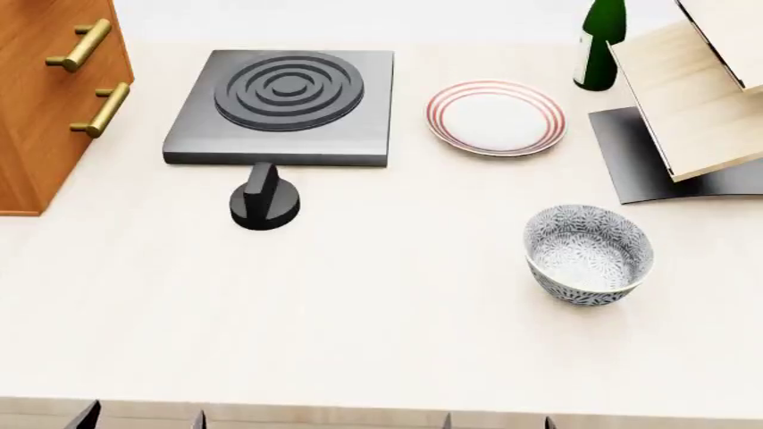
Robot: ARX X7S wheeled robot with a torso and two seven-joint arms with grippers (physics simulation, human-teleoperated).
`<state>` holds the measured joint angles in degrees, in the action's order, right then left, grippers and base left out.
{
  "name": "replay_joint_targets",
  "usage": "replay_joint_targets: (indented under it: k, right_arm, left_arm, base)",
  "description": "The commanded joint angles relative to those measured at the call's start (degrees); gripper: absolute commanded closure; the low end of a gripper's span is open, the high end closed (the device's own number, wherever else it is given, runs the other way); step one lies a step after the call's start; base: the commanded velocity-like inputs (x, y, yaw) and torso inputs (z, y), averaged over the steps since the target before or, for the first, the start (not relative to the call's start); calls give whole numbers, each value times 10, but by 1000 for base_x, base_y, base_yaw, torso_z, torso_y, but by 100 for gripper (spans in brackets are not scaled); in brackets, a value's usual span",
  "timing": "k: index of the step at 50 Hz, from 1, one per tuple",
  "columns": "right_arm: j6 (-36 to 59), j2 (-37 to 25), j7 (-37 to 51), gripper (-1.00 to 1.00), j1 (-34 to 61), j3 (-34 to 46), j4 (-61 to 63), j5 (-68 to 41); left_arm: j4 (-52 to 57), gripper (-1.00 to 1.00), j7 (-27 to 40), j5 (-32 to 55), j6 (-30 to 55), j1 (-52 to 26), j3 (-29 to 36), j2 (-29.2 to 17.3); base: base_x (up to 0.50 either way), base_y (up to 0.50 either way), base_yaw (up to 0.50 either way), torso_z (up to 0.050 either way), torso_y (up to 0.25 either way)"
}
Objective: Put the bowl on the stove.
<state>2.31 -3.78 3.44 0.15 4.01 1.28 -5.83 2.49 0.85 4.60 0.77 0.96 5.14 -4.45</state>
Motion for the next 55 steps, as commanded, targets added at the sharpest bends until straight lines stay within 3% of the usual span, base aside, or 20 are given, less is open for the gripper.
replay_joint_targets:
  k: [1,8,13,17,22,29,36,44,55]
  right_arm:
    - [84,-11,-17,-100,15,-30,75,-67]
    - [233,-81,-5,-100,60,-114,224,-174]
    - [322,-163,-7,-100,64,-220,315,-268]
    - [360,-205,-12,-100,46,-276,350,-311]
    - [437,-292,-28,-100,26,-421,393,-430]
    - [473,-317,-57,-100,-53,-628,405,-530]
    - [493,-316,-103,-100,-124,-771,394,-591]
    - [494,-305,-131,-100,-151,-825,391,-617]
    - [461,-282,-164,-100,-160,-772,394,-536]
  left_arm:
    - [53,-100,-23,46,0,6,-21,-1]
    - [172,-100,-63,134,16,-3,-38,-33]
    - [278,-100,-84,278,57,-4,-84,-64]
    - [323,-100,-75,366,75,-11,-123,-84]
    - [375,-100,-26,493,72,-52,-198,-108]
    - [408,-100,16,603,53,-72,-265,-132]
    - [419,-100,18,635,45,-73,-277,-140]
    - [422,-100,23,641,41,-74,-278,-139]
    - [415,-100,22,631,37,-75,-275,-135]
  base:
    - [0,0,0,0,0]
    - [0,0,0,0,0]
    - [0,0,0,0,0]
    - [0,0,0,0,0]
    - [0,0,0,0,0]
    - [0,0,0,0,0]
    - [0,0,0,0,0]
    - [0,0,0,0,0]
    - [0,148,0,0,0]
